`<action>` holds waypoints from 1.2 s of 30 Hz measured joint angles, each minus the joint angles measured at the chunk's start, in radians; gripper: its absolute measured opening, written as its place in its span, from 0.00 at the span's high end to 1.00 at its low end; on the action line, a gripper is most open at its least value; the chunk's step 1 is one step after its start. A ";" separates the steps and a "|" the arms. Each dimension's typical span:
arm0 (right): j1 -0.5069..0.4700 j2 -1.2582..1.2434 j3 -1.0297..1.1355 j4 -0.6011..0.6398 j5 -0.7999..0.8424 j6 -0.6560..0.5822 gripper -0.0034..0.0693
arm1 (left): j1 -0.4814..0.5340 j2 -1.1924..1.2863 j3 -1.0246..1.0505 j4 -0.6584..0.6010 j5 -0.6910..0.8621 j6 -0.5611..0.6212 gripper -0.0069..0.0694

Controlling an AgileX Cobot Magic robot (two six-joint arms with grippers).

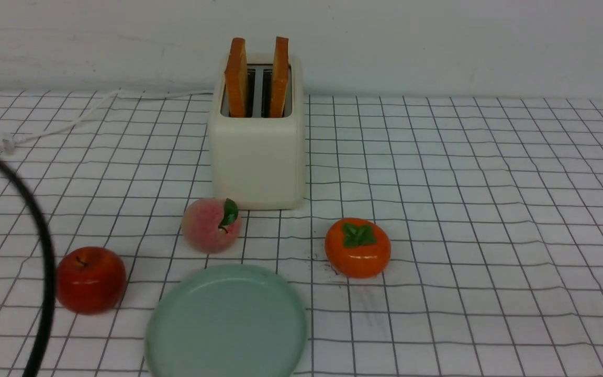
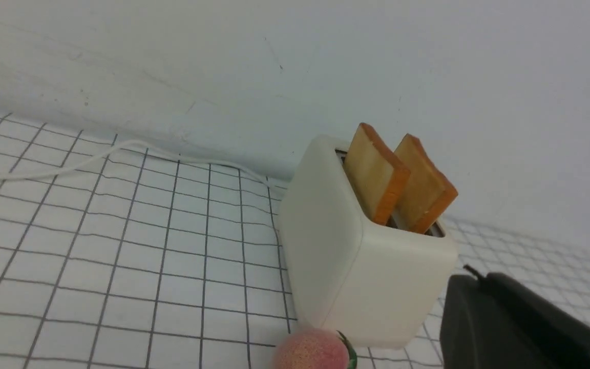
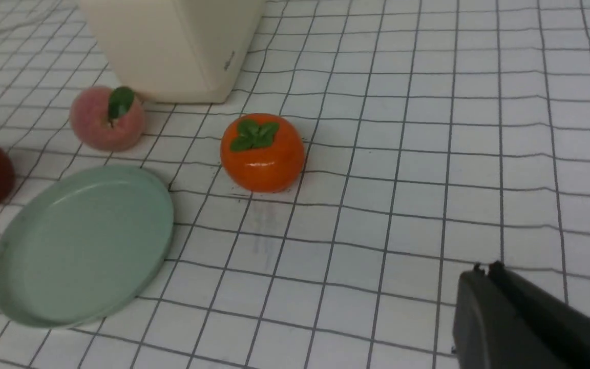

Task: Take toasted bread from bread machine on white checkered table place on plate.
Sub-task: 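Reach for a toast slice standing in the toaster with the left gripper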

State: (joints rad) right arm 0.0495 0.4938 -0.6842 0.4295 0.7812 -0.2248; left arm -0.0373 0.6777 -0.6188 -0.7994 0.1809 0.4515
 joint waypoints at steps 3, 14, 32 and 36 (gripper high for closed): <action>0.000 0.071 -0.080 0.093 0.002 -0.114 0.96 | -0.092 0.162 -0.116 0.000 0.019 0.079 0.93; 0.000 0.293 -0.305 0.341 0.122 -0.344 0.96 | -0.283 0.524 -0.312 0.000 -0.165 0.172 0.93; 0.000 0.319 -0.364 0.378 0.161 -0.370 0.95 | -0.282 1.132 -0.846 -0.003 -0.181 0.179 0.26; 0.000 0.319 -0.364 0.378 0.178 -0.371 0.95 | -0.280 1.210 -0.919 -0.004 -0.234 0.181 0.27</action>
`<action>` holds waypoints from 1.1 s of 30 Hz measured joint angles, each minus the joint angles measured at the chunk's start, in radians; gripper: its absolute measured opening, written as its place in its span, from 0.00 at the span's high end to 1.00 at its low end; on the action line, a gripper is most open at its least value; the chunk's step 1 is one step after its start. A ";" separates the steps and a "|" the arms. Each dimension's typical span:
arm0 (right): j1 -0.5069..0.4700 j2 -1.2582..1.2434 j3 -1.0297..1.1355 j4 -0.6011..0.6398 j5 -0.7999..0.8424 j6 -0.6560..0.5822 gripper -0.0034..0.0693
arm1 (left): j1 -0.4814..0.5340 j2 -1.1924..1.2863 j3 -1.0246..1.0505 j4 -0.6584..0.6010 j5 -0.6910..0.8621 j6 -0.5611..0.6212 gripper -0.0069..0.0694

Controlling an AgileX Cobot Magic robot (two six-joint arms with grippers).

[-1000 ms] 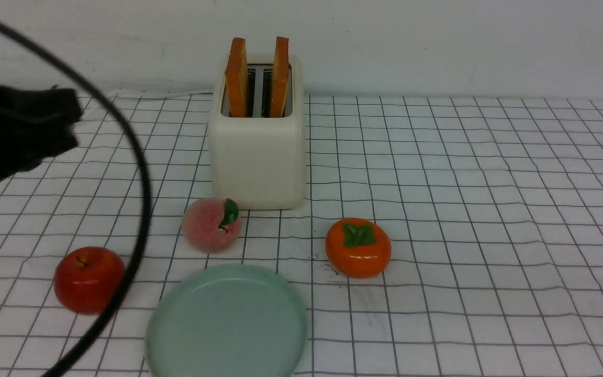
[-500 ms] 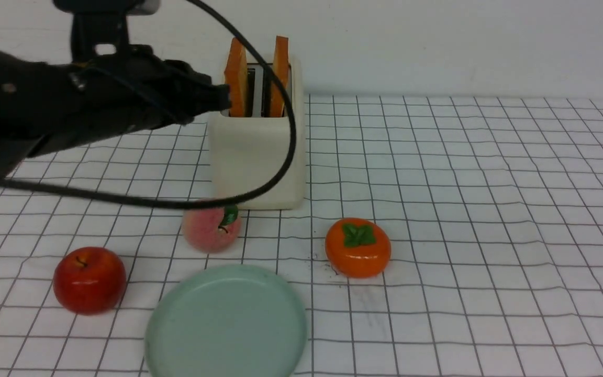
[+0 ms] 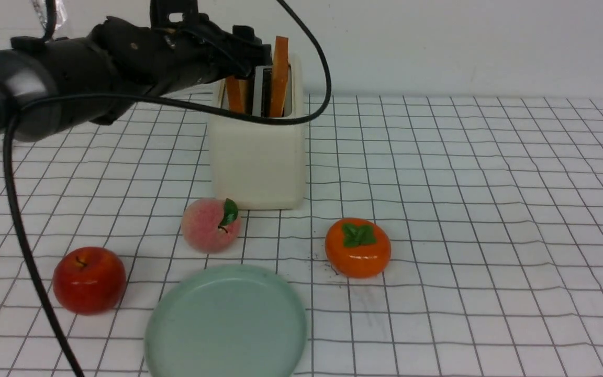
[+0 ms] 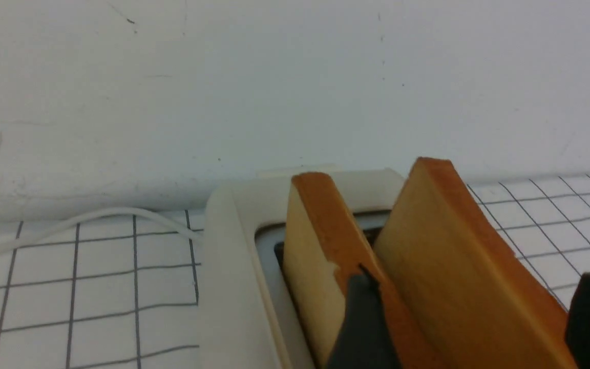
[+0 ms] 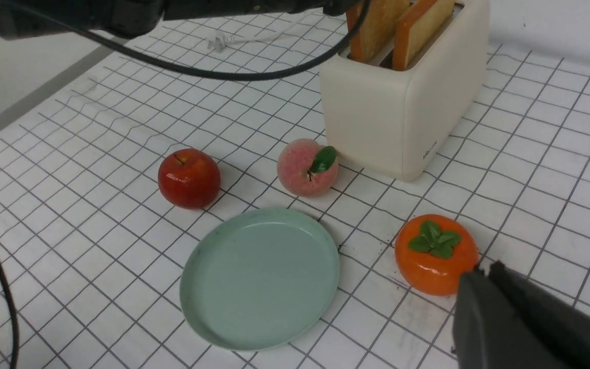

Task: Take toasted bread from bread machine on white checkered table place on plate.
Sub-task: 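Reach for a toast slice standing in the toaster with the left gripper, then place the slice of bread on the plate with the left gripper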

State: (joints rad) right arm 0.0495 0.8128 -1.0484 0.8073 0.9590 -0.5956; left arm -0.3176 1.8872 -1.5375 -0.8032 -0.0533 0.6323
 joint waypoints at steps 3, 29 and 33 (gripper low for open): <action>0.000 0.000 0.000 0.000 0.001 0.000 0.95 | 0.002 0.037 -0.032 -0.004 -0.004 0.001 0.29; 0.000 -0.004 0.000 0.011 -0.011 -0.021 0.95 | 0.006 -0.210 -0.116 0.011 0.302 -0.018 0.80; 0.000 -0.006 0.000 0.013 -0.022 -0.021 0.95 | 0.004 -0.323 -0.119 0.095 0.618 -0.152 0.80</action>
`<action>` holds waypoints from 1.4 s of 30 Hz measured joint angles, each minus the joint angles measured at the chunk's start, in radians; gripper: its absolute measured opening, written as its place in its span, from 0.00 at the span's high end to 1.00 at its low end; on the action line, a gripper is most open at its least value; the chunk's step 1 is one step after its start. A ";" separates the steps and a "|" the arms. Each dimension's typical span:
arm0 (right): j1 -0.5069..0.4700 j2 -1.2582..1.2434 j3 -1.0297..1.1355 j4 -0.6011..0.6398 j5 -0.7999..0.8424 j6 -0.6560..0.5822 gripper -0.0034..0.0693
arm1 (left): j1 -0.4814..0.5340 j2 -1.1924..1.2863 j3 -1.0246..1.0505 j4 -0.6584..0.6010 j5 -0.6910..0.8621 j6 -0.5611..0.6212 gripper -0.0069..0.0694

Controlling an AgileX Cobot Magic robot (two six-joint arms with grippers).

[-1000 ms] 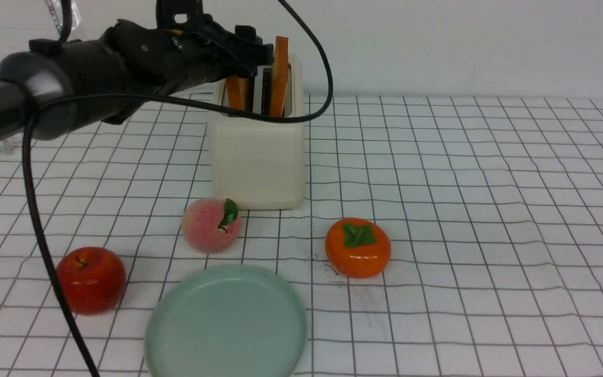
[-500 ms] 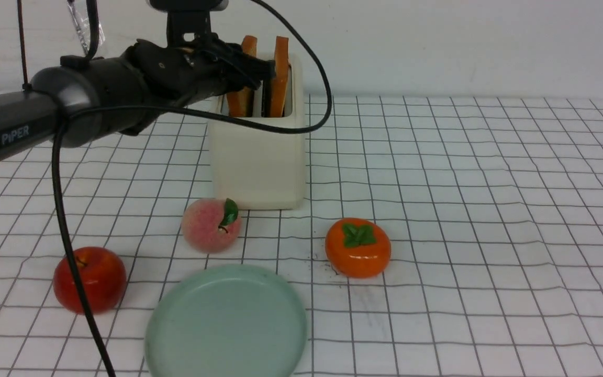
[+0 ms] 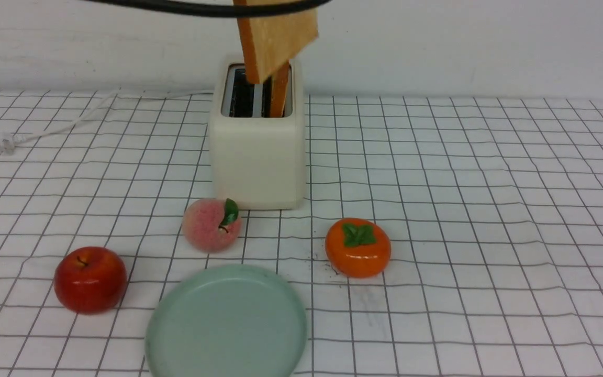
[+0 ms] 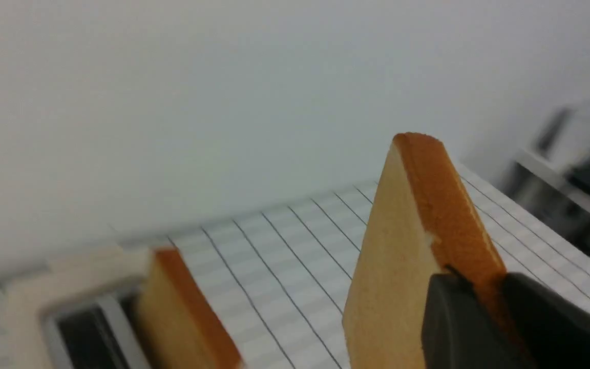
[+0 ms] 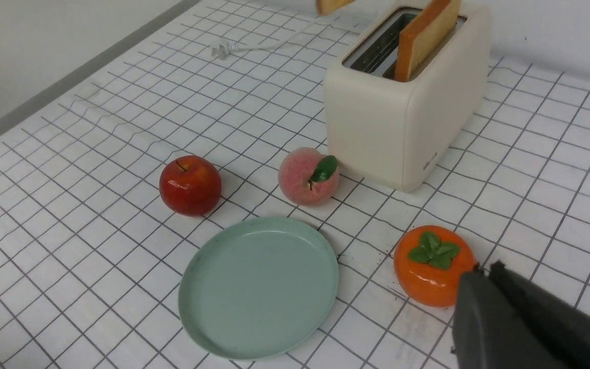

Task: Take toasted bread from bread machine on white checkered table place on plate.
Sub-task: 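Place the slice of bread on the plate with the left gripper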

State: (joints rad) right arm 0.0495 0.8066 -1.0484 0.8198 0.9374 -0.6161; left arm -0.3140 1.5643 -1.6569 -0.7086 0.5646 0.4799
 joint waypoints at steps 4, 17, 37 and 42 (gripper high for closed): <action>0.000 -0.017 0.000 0.000 0.015 0.000 0.95 | 0.000 -0.080 0.034 0.184 0.274 -0.238 0.80; 0.000 -0.038 0.000 -0.004 0.104 -0.001 0.95 | 0.001 -0.204 0.628 0.197 0.183 -0.341 0.80; 0.000 -0.038 0.000 0.001 0.152 -0.001 0.94 | 0.002 -0.014 0.722 -0.099 0.033 -0.149 0.80; 0.000 -0.038 0.000 0.003 0.153 -0.001 0.93 | 0.002 -0.056 0.722 -0.095 0.062 -0.142 0.80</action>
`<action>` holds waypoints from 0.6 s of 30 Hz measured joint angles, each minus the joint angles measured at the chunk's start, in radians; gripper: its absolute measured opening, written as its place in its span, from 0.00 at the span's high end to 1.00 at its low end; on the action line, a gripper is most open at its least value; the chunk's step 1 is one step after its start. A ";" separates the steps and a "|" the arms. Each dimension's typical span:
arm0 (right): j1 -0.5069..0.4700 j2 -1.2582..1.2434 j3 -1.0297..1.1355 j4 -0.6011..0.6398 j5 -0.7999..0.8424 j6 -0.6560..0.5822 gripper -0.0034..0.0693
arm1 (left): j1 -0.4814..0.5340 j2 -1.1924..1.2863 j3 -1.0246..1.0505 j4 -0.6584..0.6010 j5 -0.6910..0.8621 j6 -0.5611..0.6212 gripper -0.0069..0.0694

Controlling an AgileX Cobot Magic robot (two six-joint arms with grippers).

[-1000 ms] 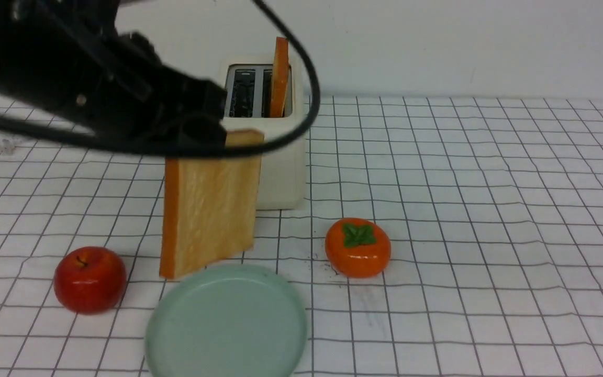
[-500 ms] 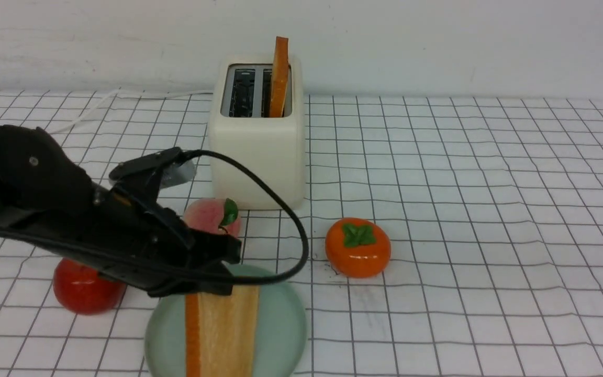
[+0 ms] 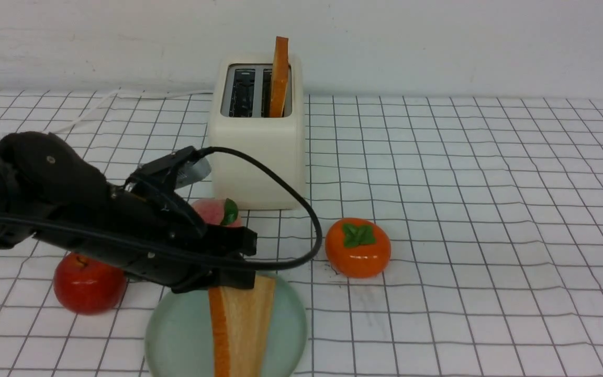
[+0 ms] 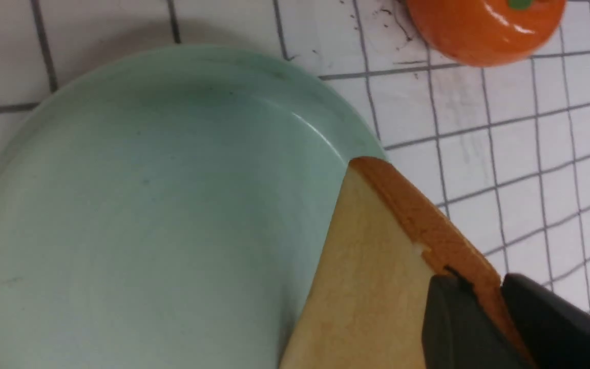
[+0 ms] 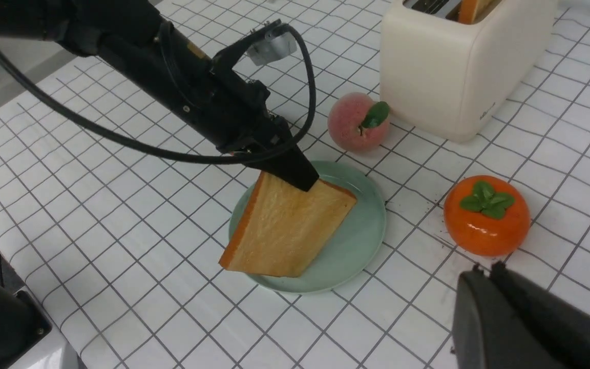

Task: Take toasted bread from bread machine on white checkered table place on plate.
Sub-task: 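Place the slice of bread on the plate with the left gripper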

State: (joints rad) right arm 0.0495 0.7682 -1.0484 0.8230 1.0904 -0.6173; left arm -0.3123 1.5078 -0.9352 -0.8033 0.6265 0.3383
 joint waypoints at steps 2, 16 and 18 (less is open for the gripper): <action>0.000 0.000 0.000 0.000 0.000 0.000 0.93 | 0.000 -0.046 0.001 0.013 -0.002 0.003 0.80; 0.000 0.000 0.000 0.000 -0.007 0.000 0.93 | 0.000 -0.013 0.003 0.042 -0.015 0.003 0.80; 0.000 0.000 0.000 0.000 -0.007 0.000 0.92 | 0.000 0.011 0.003 0.040 -0.025 0.003 0.80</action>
State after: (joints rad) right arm 0.0495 0.7682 -1.0484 0.8230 1.0834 -0.6173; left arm -0.3123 1.5185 -0.9322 -0.7635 0.6011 0.3417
